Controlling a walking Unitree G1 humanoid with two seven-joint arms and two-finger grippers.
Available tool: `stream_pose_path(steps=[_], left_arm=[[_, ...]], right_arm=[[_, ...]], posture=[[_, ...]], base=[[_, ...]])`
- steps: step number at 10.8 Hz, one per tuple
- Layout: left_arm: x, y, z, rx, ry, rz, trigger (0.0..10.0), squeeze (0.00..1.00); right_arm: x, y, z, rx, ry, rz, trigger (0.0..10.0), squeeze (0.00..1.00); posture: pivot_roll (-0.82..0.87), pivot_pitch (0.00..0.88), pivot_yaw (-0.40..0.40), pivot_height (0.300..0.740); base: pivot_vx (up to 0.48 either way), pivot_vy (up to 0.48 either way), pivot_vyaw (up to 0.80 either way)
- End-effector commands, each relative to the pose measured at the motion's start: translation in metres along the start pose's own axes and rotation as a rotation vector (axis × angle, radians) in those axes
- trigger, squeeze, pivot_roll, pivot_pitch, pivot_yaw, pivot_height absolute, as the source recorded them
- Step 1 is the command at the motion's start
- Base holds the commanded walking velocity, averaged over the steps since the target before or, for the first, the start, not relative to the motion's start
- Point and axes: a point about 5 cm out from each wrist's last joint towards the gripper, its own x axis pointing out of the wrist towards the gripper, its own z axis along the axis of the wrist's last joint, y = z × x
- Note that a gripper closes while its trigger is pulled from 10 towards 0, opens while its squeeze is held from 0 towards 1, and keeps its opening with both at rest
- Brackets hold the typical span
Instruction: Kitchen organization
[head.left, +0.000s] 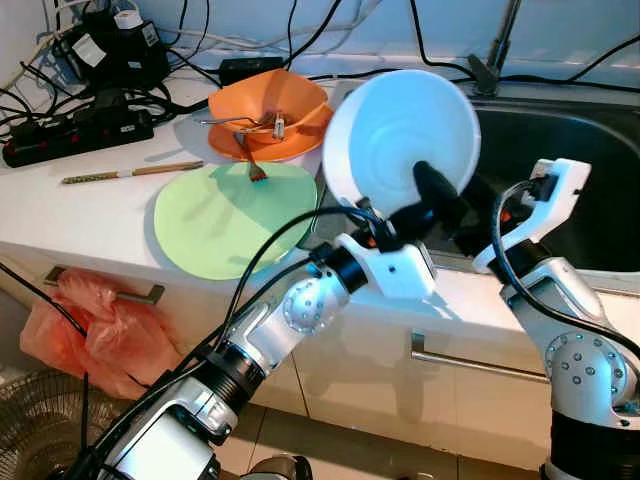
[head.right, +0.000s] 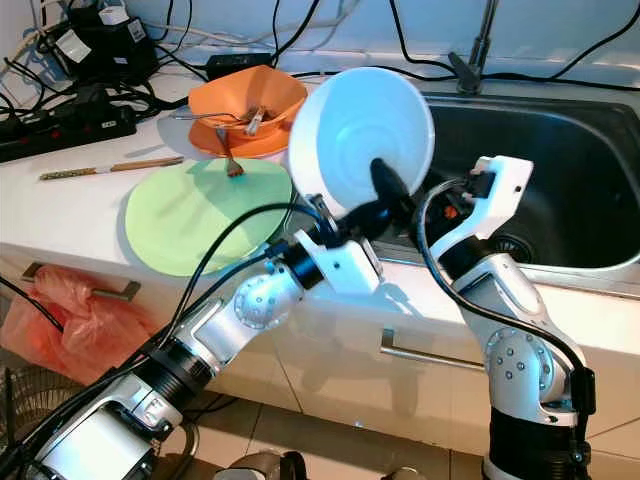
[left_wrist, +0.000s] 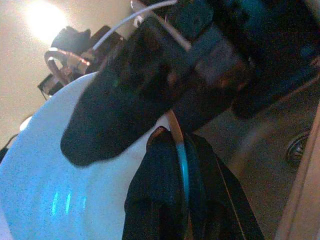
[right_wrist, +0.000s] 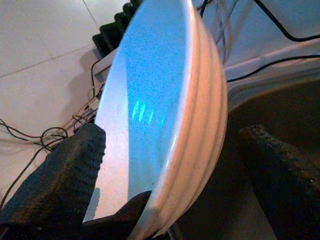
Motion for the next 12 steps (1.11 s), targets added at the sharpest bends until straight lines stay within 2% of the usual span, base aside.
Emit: stream_pose_path(steps=[1,2,4,6,8,9,10,12], left_arm=[[0.002,0.003,0.003,0.022,-0.036,0.007,0.0,0.00],[0.002,0.001,0.005,0.024,-0.050,-0.004,0.0,0.00],[-0.008,0.001,0.001,0.052,-0.052,-0.030,0.0,0.00],[-0.030,0.000,-0.008,0.083,-0.053,-0.081,0.0,0.00],[-0.041,0.000,-0.010,0.099,-0.059,-0.108,0.0,0.00],[-0.041,-0.001,-0.009,0.111,-0.079,-0.123,0.0,0.00],[-0.039,-0.003,-0.006,0.119,-0.103,-0.136,0.0,0.00],[-0.035,-0.004,-0.004,0.129,-0.120,-0.144,0.0,0.00]], right_arm=[[0.001,0.005,0.001,-0.003,0.010,0.024,10.0,0.00],[0.002,0.004,0.001,-0.011,0.009,0.010,10.0,0.00],[0.005,-0.004,0.004,-0.025,0.014,-0.034,10.0,0.00],[0.006,-0.008,0.006,-0.028,0.017,-0.046,10.0,0.00],[0.008,-0.011,0.006,-0.031,0.048,-0.042,10.0,0.00],[0.010,-0.014,0.003,-0.002,0.074,-0.043,7.7,0.00],[0.013,-0.015,0.001,0.040,0.098,-0.036,8.2,0.00],[0.020,-0.016,0.003,0.068,0.127,-0.021,0.0,0.00]], posture=[[-0.02,0.071,0.090,0.740],[-0.02,0.069,0.089,0.740],[-0.02,0.069,0.084,0.740],[-0.01,0.070,0.081,0.740],[-0.01,0.073,0.083,0.740],[-0.01,0.073,0.079,0.740],[-0.01,0.073,0.076,0.740],[-0.01,0.074,0.073,0.740]], base=[[0.000,0.000,0.00],[0.000,0.000,0.00],[0.000,0.000,0.00],[0.000,0.000,0.00],[0.000,0.000,0.00],[0.000,0.000,0.00],[0.000,0.000,0.00],[0.000,0.000,0.00]])
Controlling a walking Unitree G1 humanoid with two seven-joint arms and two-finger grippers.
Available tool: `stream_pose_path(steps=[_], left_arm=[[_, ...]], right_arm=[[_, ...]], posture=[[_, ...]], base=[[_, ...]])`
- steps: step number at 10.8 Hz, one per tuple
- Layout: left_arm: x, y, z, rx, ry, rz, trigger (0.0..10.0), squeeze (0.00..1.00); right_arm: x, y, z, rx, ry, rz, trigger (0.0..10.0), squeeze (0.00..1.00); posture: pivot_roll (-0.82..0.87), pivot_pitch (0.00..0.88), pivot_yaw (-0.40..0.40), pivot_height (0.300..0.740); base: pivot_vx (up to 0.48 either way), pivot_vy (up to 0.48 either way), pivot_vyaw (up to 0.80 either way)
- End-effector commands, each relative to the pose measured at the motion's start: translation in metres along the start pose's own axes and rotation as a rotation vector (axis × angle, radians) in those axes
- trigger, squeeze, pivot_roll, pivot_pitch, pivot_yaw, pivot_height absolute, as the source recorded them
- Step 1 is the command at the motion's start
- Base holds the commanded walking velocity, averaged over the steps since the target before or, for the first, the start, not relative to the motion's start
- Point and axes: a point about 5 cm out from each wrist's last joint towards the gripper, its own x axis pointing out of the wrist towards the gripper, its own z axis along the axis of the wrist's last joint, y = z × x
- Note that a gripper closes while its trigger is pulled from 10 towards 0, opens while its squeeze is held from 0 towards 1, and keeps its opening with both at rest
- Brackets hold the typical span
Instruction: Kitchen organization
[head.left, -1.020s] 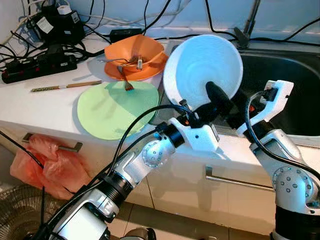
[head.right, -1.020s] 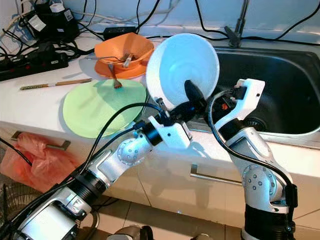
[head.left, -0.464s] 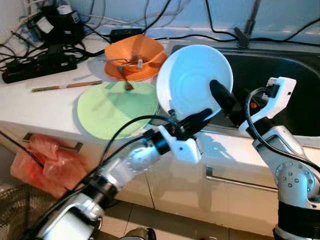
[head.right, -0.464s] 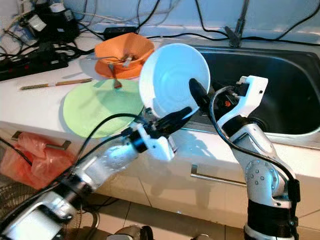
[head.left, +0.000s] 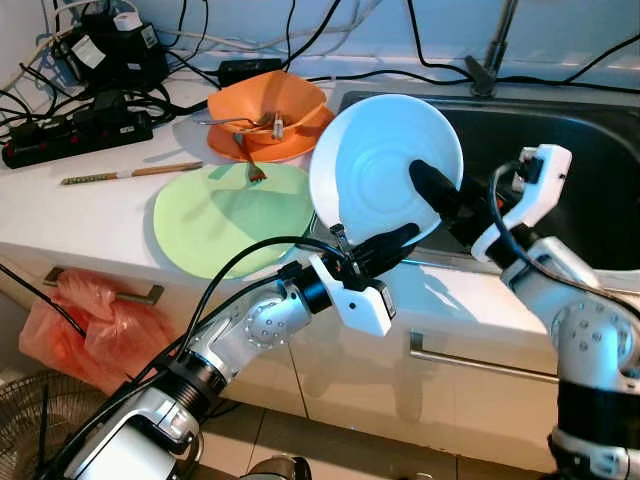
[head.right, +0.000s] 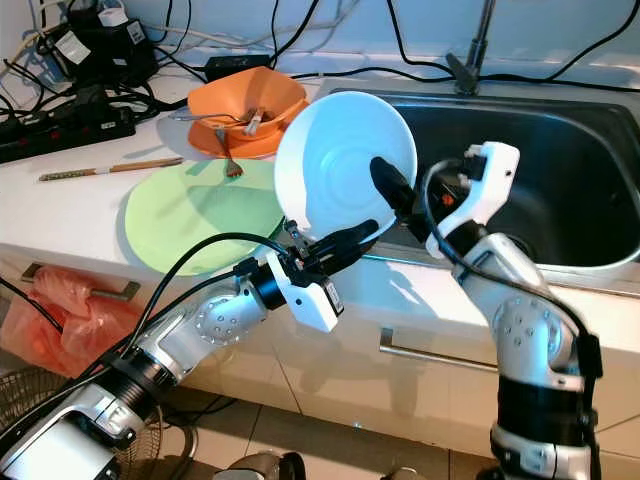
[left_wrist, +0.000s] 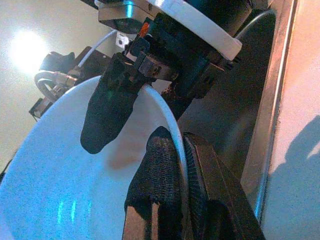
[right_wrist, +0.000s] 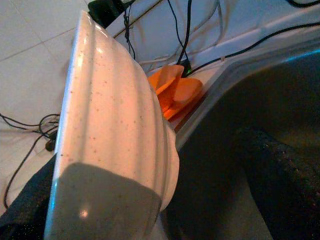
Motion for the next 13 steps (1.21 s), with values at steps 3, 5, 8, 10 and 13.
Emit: stream_pose_path(steps=[3,5,8,10,13], left_arm=[[0.009,-0.002,0.009,0.040,-0.068,-0.034,0.0,0.00],[0.009,-0.004,0.008,0.048,-0.068,-0.045,0.0,0.00],[0.008,-0.005,0.007,0.050,-0.061,-0.043,0.0,0.00],[0.009,-0.003,0.004,0.061,-0.047,-0.035,0.0,0.00],[0.010,-0.002,0.003,0.072,-0.039,-0.035,0.0,0.00]], right_arm=[[0.005,0.000,0.004,0.000,0.032,0.003,0.0,0.00],[0.006,-0.002,0.004,0.008,0.044,-0.009,0.0,0.00],[0.005,-0.005,0.004,0.005,0.056,-0.019,0.0,0.00],[0.005,-0.007,0.004,-0.023,0.076,-0.034,0.0,0.00],[0.008,-0.018,0.006,-0.138,0.170,-0.112,0.0,0.00]], posture=[[-0.02,0.079,0.066,0.740],[-0.02,0.080,0.063,0.740],[-0.02,0.081,0.065,0.740],[-0.02,0.082,0.065,0.740],[-0.02,0.086,0.062,0.740]], base=[[0.000,0.000,0.00],[0.000,0.000,0.00],[0.000,0.000,0.00],[0.000,0.000,0.00],[0.000,0.000,0.00]])
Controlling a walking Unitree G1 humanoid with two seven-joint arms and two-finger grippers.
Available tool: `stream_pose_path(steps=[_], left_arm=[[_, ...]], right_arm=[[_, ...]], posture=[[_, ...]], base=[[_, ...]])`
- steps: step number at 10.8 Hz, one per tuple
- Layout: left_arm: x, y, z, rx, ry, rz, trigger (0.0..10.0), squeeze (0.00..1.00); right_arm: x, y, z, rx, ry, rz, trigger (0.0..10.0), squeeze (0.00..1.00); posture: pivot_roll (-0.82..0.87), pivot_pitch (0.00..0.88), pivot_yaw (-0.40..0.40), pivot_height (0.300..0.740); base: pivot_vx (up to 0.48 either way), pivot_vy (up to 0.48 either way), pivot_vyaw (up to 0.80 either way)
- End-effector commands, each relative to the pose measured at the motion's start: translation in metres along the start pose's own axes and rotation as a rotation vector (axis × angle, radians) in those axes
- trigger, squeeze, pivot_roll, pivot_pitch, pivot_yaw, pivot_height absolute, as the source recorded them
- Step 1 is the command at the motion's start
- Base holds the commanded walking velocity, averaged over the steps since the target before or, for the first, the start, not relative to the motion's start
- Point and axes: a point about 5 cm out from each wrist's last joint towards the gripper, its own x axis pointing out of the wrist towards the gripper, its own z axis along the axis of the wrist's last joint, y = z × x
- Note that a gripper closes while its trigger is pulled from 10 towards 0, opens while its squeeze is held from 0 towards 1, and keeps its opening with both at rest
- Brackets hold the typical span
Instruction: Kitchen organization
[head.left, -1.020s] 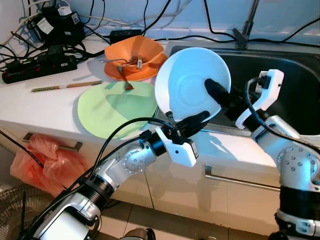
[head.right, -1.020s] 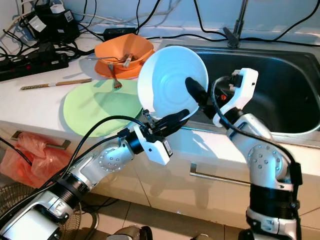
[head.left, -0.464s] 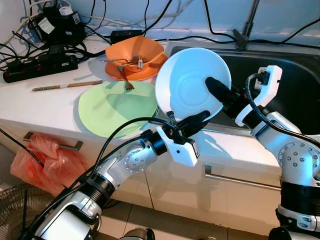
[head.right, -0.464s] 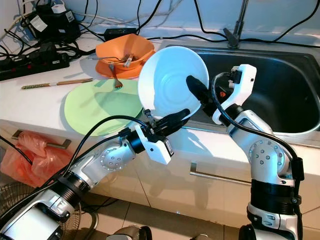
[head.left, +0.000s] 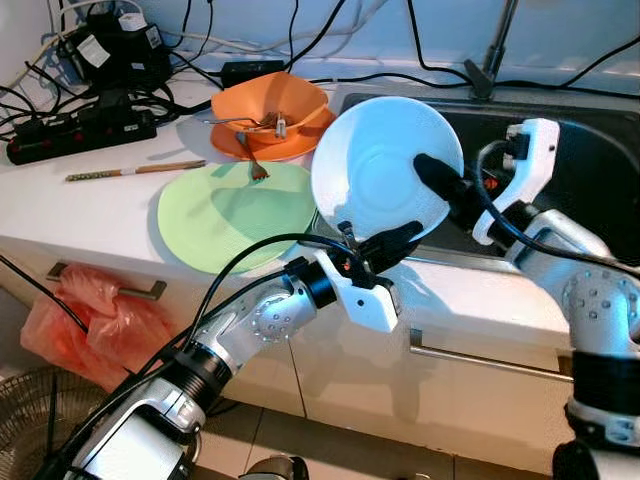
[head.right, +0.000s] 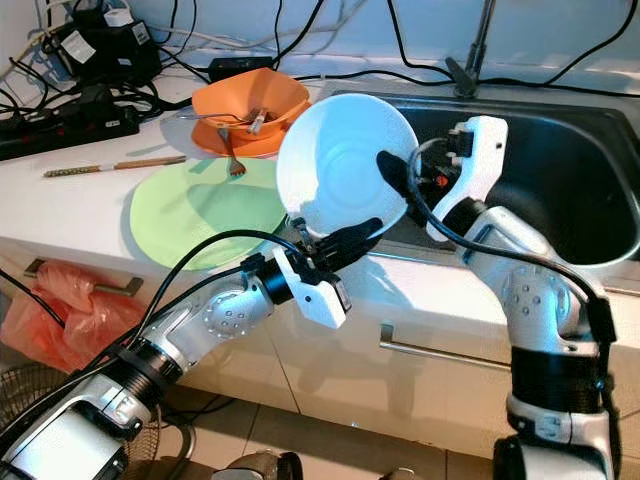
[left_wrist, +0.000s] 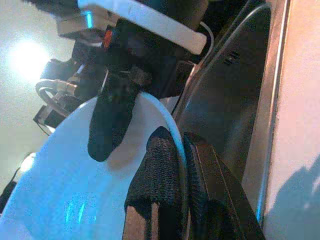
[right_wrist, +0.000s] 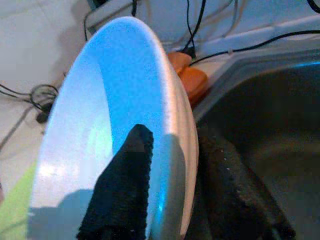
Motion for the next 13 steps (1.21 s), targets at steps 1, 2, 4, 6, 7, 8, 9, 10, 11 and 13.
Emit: stream_pose_path(steps=[1,2,4,6,7,8,9,10,11,13], left_arm=[[0.003,-0.002,0.005,0.017,-0.043,-0.007,0.0,0.00],[0.003,-0.002,0.005,0.018,-0.041,-0.006,0.0,0.00],[0.004,0.001,0.004,0.038,-0.043,-0.001,0.0,0.00],[0.004,0.002,0.003,0.048,-0.038,0.005,0.0,0.00],[0.003,0.002,0.003,0.049,-0.038,0.004,0.0,0.00],[0.003,0.001,0.002,0.051,-0.036,0.004,1.2,0.00],[0.003,0.003,0.002,0.048,-0.035,0.021,4.6,0.00],[0.005,0.007,0.002,0.048,-0.035,0.048,8.5,0.00],[0.006,0.010,0.001,0.040,-0.038,0.069,10.0,0.00],[0.007,0.016,0.003,-0.004,-0.056,0.111,10.0,1.00]], right_arm=[[-0.002,-0.019,-0.013,0.007,0.081,-0.112,0.0,0.00],[-0.002,-0.019,-0.013,0.011,0.081,-0.112,0.0,0.00],[-0.001,-0.018,-0.015,0.018,0.102,-0.097,0.0,0.00],[0.001,-0.018,-0.014,0.085,0.104,-0.076,0.0,0.00],[0.001,-0.020,-0.014,0.090,0.104,-0.081,0.0,0.00],[0.001,-0.020,-0.014,0.097,0.104,-0.084,0.0,0.00],[0.000,-0.021,-0.014,0.109,0.103,-0.087,0.0,0.00],[0.000,-0.021,-0.015,0.117,0.103,-0.092,0.0,0.00],[0.000,-0.021,-0.016,0.123,0.103,-0.094,0.0,0.00],[-0.001,-0.022,-0.018,0.132,0.100,-0.103,0.0,0.00]], posture=[[-0.02,0.086,0.062,0.740],[-0.02,0.086,0.063,0.740],[-0.02,0.084,0.064,0.740],[-0.02,0.081,0.065,0.740],[-0.02,0.081,0.064,0.740],[-0.02,0.081,0.065,0.740],[-0.02,0.080,0.067,0.740],[-0.02,0.080,0.067,0.740],[-0.02,0.078,0.069,0.740],[-0.02,0.077,0.072,0.740]], base=[[0.000,0.000,0.00],[0.000,0.000,0.00],[0.000,0.000,0.00],[0.000,0.000,0.00],[0.000,0.000,0.00],[0.000,0.000,0.00],[0.000,0.000,0.00],[0.000,0.000,0.00],[0.000,0.000,0.00],[0.000,0.000,0.00]])
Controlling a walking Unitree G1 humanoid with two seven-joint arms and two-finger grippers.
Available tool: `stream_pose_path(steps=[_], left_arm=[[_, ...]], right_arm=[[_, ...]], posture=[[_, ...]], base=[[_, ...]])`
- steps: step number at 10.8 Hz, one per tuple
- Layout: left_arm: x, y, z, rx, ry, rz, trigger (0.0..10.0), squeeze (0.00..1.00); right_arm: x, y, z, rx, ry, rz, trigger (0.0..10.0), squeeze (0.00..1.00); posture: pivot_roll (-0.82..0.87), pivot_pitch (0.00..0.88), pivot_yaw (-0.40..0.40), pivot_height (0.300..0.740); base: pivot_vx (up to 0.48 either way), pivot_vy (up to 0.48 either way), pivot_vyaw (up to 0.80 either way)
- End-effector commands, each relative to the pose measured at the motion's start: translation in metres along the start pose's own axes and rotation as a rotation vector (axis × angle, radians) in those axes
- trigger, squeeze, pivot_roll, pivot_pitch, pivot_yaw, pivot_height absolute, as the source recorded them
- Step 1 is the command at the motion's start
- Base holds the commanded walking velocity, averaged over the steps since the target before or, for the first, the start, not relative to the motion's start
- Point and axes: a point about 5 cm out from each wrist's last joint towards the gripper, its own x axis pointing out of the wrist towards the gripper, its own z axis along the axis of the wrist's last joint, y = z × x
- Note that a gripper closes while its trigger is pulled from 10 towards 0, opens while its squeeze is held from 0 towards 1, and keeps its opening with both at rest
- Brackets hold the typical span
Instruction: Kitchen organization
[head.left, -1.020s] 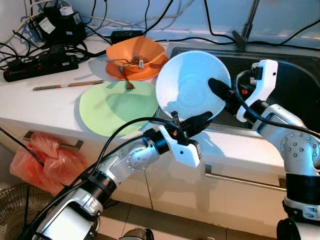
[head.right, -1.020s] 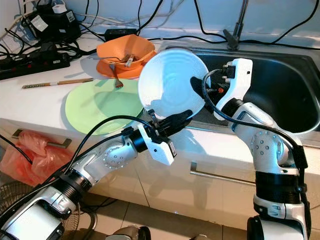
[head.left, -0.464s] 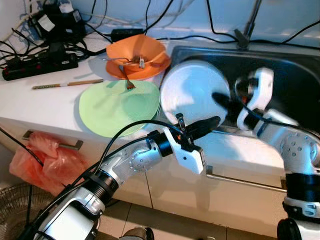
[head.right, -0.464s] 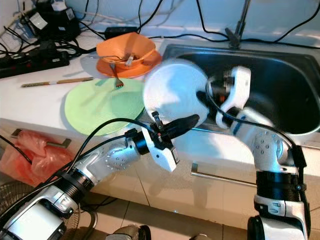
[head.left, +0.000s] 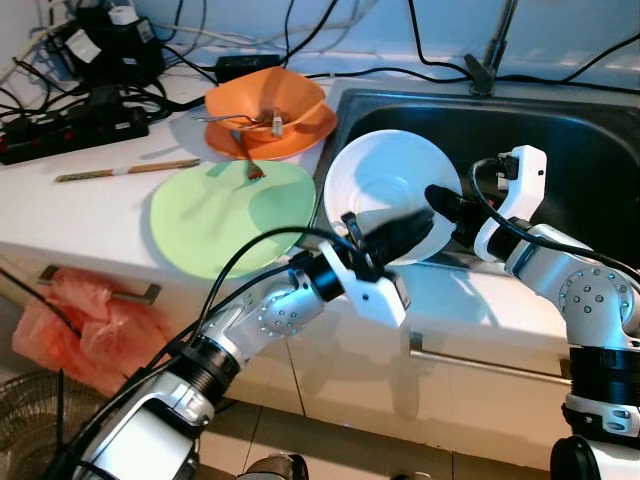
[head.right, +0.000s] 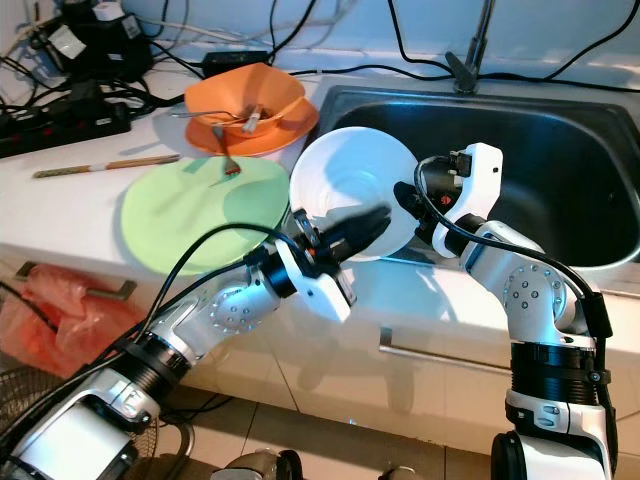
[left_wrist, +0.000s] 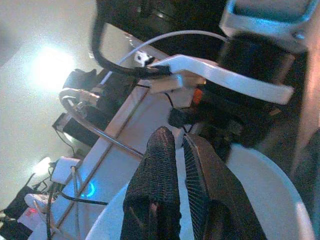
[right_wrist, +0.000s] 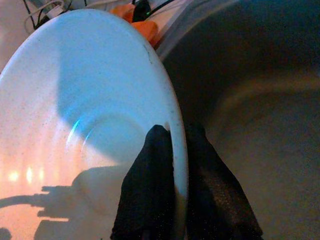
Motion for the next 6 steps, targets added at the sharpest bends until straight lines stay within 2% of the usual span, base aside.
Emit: stream_pose_path(steps=[1,4,5,6], left_arm=[[0.000,0.006,-0.002,-0.010,0.004,0.020,10.0,1.00],[0.011,0.023,0.014,-0.153,-0.073,0.122,10.0,1.00],[0.020,0.043,0.019,-0.224,-0.075,0.207,10.0,1.00],[0.021,0.049,0.019,-0.250,-0.072,0.237,10.0,1.00]], right_arm=[[-0.002,0.002,0.003,0.005,-0.019,0.003,0.0,0.00],[-0.001,-0.004,0.003,0.018,-0.080,-0.062,0.0,0.00],[0.000,-0.013,0.005,0.028,-0.141,-0.151,0.0,0.00],[0.001,-0.015,0.005,0.028,-0.154,-0.177,0.0,0.00]], posture=[[-0.02,0.076,0.074,0.740],[-0.02,0.077,0.070,0.740],[-0.02,0.076,0.069,0.740],[-0.02,0.076,0.069,0.740]], base=[[0.000,0.000,0.00],[0.000,0.000,0.00],[0.000,0.000,0.00],[0.000,0.000,0.00]])
